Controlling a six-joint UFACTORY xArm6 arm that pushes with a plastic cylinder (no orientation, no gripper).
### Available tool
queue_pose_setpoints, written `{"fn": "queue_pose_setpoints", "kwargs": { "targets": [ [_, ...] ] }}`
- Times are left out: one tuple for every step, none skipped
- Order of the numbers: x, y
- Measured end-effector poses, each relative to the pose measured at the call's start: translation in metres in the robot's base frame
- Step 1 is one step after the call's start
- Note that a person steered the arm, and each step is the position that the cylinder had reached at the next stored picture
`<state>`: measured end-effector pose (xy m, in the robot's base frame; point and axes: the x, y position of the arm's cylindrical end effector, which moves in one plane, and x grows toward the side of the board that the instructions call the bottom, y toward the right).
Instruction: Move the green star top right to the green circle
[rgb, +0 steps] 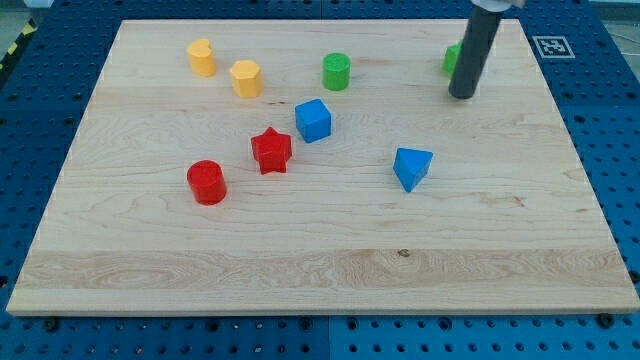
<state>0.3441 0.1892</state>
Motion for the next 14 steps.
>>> {"fn": "queue_pose_setpoints", "kwargs": {
  "targets": [
    [-0.016,0.018],
    [-0.033,0.019],
    [-0.04,0.021],
    [-0.058,0.018],
    [-0.087,-0.002],
    [-0.104,-0.026],
    [-0.126,-0.05],
    [-0.151,-0.043],
    [-0.148,-0.058],
    [-0.139,-0.076],
    [-0.152,-0.078],
    [-0.151,-0.099],
    [-0.148,-0.126],
    [-0.14,-0.125]
  ]
}}
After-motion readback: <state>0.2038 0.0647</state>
